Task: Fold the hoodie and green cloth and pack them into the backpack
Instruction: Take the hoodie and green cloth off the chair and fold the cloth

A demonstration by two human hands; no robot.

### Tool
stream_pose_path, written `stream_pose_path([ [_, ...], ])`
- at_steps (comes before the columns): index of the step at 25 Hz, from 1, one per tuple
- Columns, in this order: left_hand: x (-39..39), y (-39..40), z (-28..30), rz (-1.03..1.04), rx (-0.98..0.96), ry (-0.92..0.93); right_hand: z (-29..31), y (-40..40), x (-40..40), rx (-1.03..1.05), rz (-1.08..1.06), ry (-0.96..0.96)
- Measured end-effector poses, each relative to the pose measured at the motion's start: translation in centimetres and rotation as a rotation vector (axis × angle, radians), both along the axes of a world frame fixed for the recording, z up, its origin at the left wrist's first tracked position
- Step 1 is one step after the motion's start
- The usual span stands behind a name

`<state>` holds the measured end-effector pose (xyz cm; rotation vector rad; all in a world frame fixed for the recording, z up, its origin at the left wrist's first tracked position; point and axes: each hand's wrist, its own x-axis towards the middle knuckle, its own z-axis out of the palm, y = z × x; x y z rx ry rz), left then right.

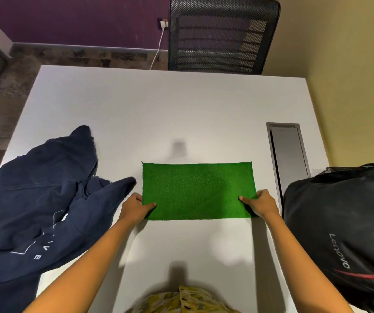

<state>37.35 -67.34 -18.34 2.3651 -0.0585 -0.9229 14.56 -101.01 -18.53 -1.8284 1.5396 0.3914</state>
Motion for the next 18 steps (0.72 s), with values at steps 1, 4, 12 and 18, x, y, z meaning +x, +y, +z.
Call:
stream_pose_path([
  [1,-0.6,0.6,-0.2,0.005,0.015,0.008,0.0,0.6,-0.8,0.000,0.011,-0.011],
  [4,-2.0,2.2,-0.6,0.077,0.046,0.005,0.3,2.0,-2.6,-0.040,0.010,-0.025],
  [12,-4.6,4.1,-0.3,0.102,0.153,-0.047,0.7,4.4,-5.7,-0.081,-0.096,-0.023],
  [18,-6.5,3.9,-0.4,0.187,0.188,0.001,1.2,6.1,-6.3,-0.084,-0.261,-0.057],
])
